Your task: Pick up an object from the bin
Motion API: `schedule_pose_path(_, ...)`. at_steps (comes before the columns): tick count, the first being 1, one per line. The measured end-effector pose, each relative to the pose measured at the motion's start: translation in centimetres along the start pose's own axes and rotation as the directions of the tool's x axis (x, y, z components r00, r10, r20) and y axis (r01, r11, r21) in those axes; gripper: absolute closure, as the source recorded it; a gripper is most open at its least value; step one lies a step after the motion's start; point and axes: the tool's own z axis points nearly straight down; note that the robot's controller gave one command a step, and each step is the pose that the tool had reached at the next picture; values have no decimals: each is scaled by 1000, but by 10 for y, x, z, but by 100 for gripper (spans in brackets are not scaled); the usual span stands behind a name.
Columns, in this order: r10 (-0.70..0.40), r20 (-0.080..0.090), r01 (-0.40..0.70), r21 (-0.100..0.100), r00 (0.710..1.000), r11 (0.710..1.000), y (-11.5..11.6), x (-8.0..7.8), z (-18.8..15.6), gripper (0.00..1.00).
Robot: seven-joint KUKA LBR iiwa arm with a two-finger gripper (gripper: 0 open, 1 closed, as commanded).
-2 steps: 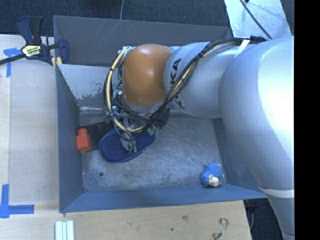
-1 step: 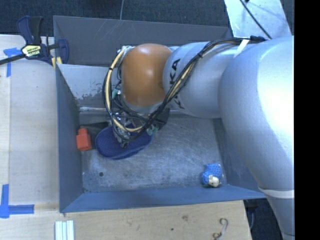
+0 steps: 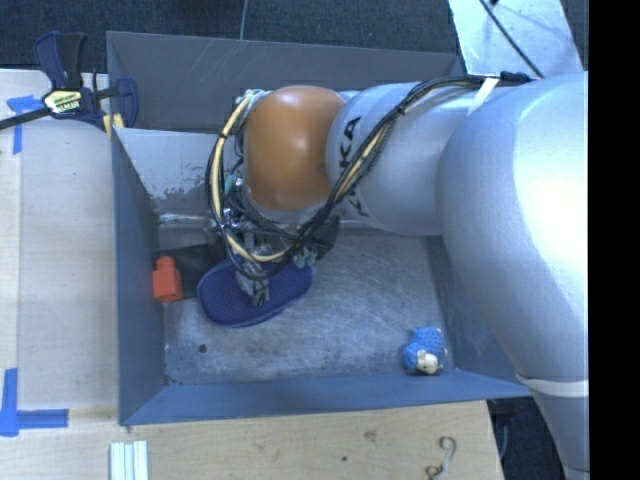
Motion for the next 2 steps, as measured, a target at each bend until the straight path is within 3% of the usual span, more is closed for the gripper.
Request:
schedule_pose_path(1, 0, -7, 0, -3, 1000, 1000, 1, 1, 0, 100)
schedule_pose_path(2, -63, 3, 63, 3, 998, 998, 4, 16, -164, 100)
